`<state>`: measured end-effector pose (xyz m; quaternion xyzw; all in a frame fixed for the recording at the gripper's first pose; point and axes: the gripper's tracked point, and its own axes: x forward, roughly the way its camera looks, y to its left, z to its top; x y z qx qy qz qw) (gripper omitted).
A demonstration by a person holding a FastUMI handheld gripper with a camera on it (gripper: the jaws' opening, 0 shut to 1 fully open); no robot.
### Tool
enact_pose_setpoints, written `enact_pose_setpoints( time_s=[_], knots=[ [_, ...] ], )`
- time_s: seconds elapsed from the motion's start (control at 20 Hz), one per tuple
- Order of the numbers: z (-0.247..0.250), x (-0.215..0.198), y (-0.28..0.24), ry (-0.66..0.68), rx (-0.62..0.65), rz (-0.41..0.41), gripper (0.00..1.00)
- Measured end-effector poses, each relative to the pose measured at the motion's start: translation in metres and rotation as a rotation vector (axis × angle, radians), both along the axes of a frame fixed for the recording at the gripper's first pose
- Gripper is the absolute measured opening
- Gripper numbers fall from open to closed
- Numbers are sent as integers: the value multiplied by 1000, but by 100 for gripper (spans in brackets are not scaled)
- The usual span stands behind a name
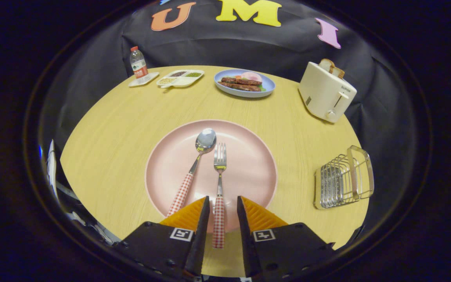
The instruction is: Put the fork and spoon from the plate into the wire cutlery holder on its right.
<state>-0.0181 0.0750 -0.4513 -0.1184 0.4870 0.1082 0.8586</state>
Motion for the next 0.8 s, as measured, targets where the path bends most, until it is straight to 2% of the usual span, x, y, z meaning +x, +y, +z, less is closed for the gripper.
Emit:
enact_pose_setpoints(
  time_s=[0.05, 0.15, 0.25, 0.35, 0.45, 0.8],
  knots=[
    [-3, 1, 0, 7, 9, -9, 31],
    [-7, -2, 1, 27, 17, -21, 25],
    [-10, -2, 0, 40, 8, -18, 24],
    [-11, -1, 2, 38, 12, -19, 11],
    [-6, -2, 4, 36, 23, -11, 8],
    [36, 1, -10, -22, 48, -37, 8]
  ],
)
